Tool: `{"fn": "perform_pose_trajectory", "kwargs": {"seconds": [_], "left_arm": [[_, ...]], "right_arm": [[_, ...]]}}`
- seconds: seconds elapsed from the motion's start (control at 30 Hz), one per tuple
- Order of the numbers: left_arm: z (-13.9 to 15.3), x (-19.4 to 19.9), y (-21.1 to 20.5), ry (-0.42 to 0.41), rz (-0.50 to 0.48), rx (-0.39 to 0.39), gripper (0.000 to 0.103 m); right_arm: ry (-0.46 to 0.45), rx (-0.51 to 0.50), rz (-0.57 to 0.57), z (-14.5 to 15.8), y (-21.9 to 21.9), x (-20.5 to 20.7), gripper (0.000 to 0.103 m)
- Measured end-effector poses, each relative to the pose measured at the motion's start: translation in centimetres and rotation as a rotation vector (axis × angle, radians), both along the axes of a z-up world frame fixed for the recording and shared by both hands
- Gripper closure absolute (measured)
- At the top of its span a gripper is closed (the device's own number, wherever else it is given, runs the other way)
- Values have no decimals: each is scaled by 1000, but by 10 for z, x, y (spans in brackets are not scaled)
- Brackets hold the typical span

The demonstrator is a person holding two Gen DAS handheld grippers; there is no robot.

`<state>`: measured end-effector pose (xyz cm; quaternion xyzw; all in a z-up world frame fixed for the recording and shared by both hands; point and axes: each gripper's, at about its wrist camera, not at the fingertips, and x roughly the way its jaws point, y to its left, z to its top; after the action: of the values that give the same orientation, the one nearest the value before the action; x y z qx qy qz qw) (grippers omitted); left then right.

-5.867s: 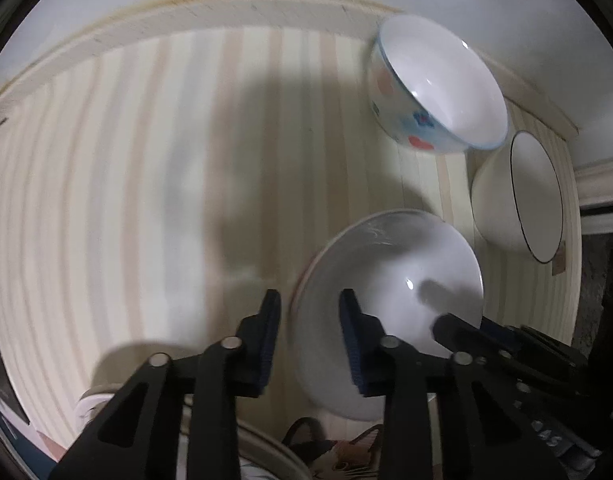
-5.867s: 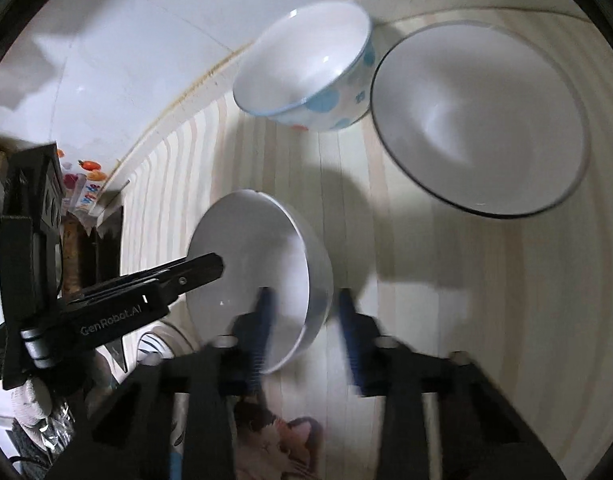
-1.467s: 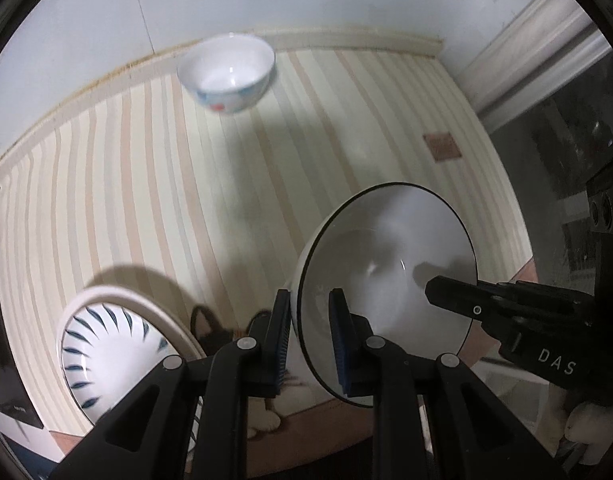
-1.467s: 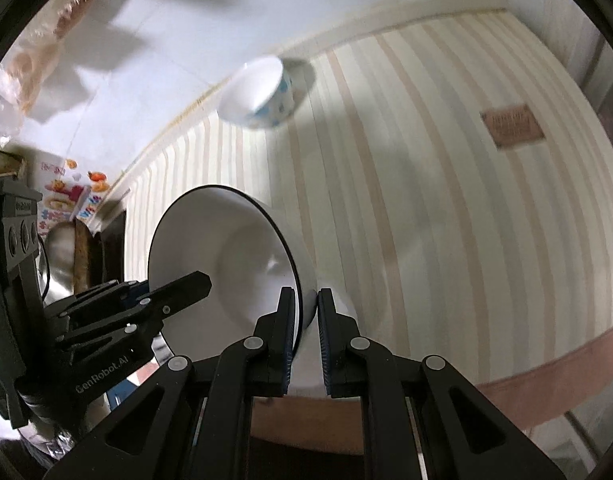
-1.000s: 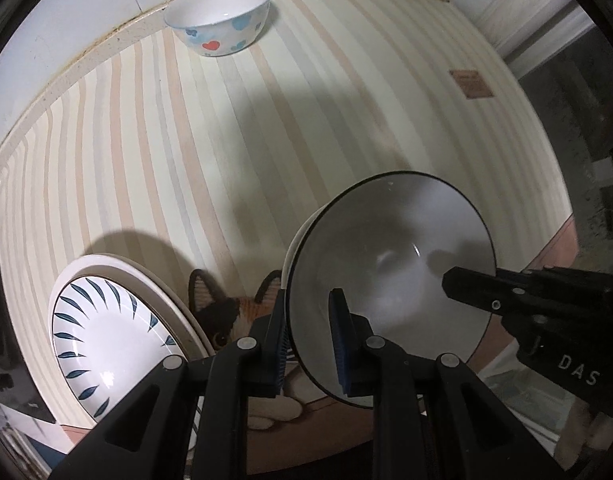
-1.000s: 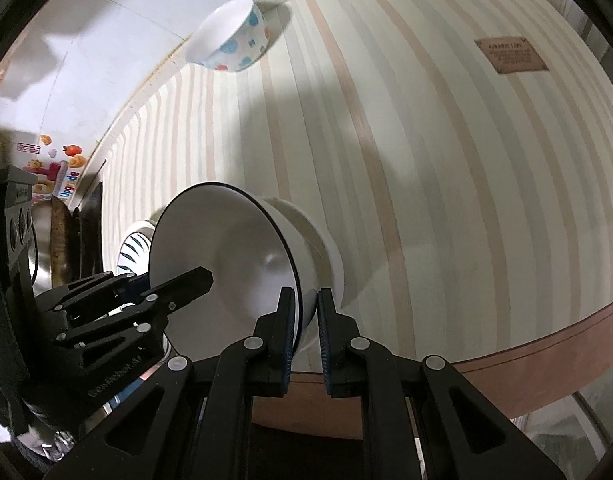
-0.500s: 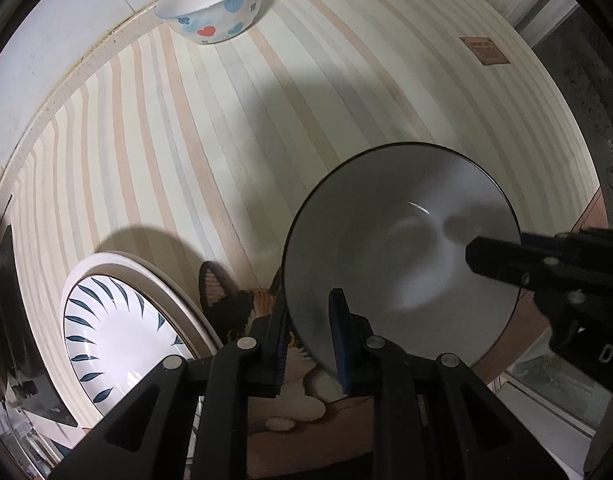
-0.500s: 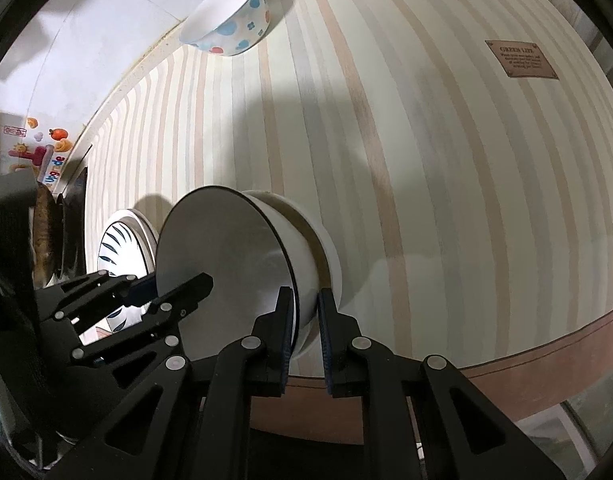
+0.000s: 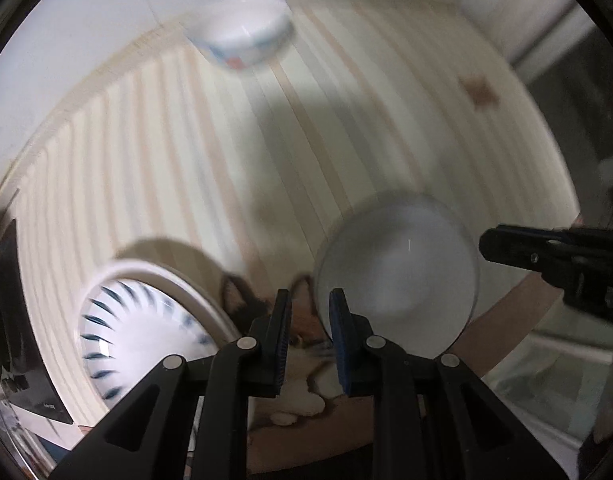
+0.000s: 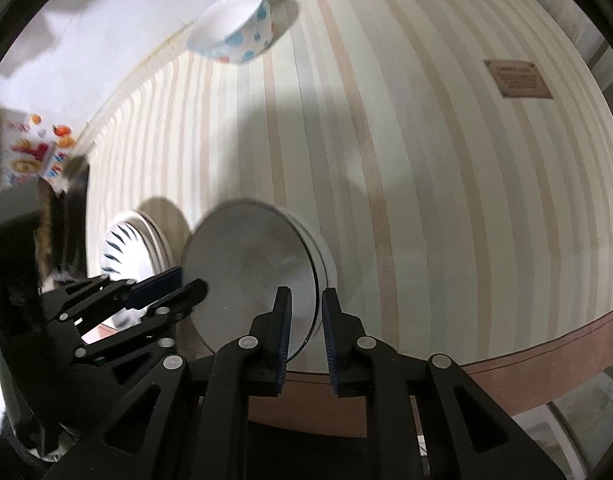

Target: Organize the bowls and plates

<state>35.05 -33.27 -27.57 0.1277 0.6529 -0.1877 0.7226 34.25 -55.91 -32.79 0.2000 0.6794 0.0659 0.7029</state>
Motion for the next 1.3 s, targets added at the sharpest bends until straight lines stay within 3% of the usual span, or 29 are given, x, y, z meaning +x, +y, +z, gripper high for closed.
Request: {"fn": "perform_pose_trajectory", "kwargs": {"seconds": [0.07,0.1,0.13,0.2,0.27,0.43,0.6,0.67,0.73,0.8,0.83,1.13,1.3], "left_arm": [[23,22,11,-47,53,-41,78],[32,38,19,-68,92,-69,68],[38,53,25,-87,126,-88,57],[40,90,34,-113,202,-104,48],[35,126,43,-111,273,-131,48],[-3,210,51,-55,398,-190,48],[-48,243,36,25,404,-170,48],[-65,251,29,40,381,-148,50],[-76,252,25,46,367,-126,81],[-87,252,21,65,349,-109,88],[-89,251,20,59,349,-109,89],[-91,234,-3,31,316,-96,91],[-70,218,-3,-6,298,-102,91]], "right_arm": [[-23,35,-32,12,-12,8,84],[-33,54,-48,19,-20,14,84],[-44,69,-64,24,-27,23,80],[-79,96,-83,34,-36,47,70],[-113,107,-84,38,-41,77,57],[-165,130,-62,17,-31,170,56],[-159,115,-30,-19,-10,244,56],[-140,90,-25,-33,-3,260,56],[-114,81,-19,-49,-2,275,57],[-102,66,-6,-61,1,283,77],[-100,73,1,-66,2,285,88],[-109,37,30,-61,8,285,90],[-121,41,25,-51,7,280,91]]}}
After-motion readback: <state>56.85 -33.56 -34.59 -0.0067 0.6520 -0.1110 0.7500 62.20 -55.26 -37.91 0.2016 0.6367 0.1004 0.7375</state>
